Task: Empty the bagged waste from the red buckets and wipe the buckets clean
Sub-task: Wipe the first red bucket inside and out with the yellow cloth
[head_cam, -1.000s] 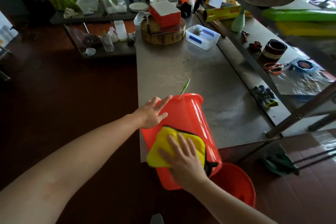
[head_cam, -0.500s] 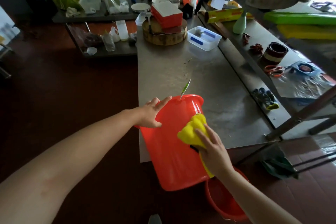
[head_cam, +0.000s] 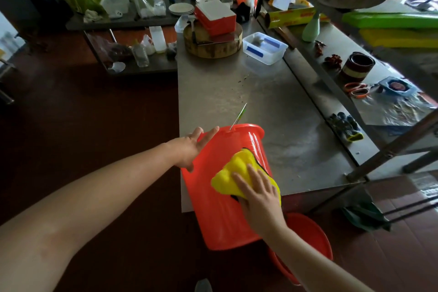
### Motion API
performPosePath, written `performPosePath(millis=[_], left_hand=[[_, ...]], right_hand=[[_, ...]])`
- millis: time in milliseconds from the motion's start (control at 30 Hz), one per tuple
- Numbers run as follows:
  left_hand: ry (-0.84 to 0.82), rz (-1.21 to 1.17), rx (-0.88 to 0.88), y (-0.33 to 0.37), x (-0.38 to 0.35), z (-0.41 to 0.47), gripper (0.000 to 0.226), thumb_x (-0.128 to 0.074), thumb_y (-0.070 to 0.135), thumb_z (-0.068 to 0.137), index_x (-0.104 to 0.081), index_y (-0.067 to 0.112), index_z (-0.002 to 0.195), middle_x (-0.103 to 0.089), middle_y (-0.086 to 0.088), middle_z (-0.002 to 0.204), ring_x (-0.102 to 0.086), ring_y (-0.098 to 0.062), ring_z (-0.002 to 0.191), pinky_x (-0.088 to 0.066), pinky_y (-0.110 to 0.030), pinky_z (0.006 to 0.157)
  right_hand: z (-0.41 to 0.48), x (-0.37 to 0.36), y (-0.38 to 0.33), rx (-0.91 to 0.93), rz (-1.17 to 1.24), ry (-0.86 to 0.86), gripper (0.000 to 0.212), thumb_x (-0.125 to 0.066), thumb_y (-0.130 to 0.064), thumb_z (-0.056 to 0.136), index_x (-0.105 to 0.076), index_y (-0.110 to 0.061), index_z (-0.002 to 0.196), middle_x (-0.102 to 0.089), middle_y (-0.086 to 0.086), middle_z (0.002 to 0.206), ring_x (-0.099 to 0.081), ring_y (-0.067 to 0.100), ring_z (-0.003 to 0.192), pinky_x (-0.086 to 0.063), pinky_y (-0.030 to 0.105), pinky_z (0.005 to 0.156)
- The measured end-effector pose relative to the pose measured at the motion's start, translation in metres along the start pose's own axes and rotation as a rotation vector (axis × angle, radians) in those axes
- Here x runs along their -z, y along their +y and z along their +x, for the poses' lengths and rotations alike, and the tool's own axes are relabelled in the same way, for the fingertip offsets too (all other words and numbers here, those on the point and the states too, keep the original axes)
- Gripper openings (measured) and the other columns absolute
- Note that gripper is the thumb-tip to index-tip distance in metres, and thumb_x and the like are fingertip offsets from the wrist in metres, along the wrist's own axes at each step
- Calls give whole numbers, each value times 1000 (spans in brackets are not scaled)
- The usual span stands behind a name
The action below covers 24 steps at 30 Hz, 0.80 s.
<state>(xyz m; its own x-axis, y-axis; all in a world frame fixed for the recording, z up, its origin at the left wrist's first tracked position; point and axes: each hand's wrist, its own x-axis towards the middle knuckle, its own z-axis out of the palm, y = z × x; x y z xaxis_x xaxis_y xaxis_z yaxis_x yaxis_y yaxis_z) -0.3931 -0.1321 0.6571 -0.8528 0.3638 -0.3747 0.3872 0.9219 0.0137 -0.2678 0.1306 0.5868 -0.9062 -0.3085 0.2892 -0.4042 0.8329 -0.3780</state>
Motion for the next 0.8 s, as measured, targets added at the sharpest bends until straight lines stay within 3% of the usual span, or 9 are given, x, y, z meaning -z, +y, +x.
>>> performPosePath(millis=[67,200,500,567,667,733,800], left_hand=[[45,29,-21,-4,-4,-2,158,-93,21,66,45,43,140,2,-7,157,-34,-36,139,-53,-41,97],[136,56,-109,-13,-10,-5,151,-92,28,68,36,42,146,3,-2,156,-32,-31,140,-49,-40,103],[111,78,-132,-14,-20,4,144,-91,38,67,27,53,148,-12,-9,148,-44,-28,128,-53,-37,99],[99,59,-123,-12,-19,6,146,-92,36,67,30,56,145,-12,-8,147,-46,-29,125,-55,-40,96],[88,58,-111,-12,-17,8,146,-92,36,66,30,58,144,-12,-9,146,-50,-27,119,-58,-41,89],[83,56,-105,-11,-17,10,146,-92,35,67,30,59,143,-13,-9,146,-52,-26,115,-60,-40,84],[72,50,-102,-10,-16,10,146,-92,33,67,30,60,143,-12,-8,146,-52,-26,115,-60,-40,83]], right_hand=[[-4,-4,-7,93,-98,-44,72,-80,-34,80,-50,-41,145,-40,8,158,-43,43,139,-46,59,94],[1,-3,4,137,-149,-6,67,-80,-34,81,-55,-38,143,-44,8,156,-47,42,136,-49,58,93],[4,0,29,77,-54,3,63,-73,-37,89,-49,-39,147,-38,6,159,-41,38,142,-45,58,103],[4,0,35,-54,45,36,61,-73,-32,90,-51,-36,146,-42,7,156,-45,37,138,-48,55,101],[13,1,49,-390,241,81,52,-65,-36,95,-50,-34,145,-48,3,149,-54,32,126,-52,46,91],[18,4,63,-644,395,83,49,-58,-43,99,-46,-38,147,-50,1,146,-54,28,125,-46,38,89],[17,7,63,-767,484,77,49,-57,-42,100,-46,-38,147,-50,2,147,-54,29,127,-44,38,92]])
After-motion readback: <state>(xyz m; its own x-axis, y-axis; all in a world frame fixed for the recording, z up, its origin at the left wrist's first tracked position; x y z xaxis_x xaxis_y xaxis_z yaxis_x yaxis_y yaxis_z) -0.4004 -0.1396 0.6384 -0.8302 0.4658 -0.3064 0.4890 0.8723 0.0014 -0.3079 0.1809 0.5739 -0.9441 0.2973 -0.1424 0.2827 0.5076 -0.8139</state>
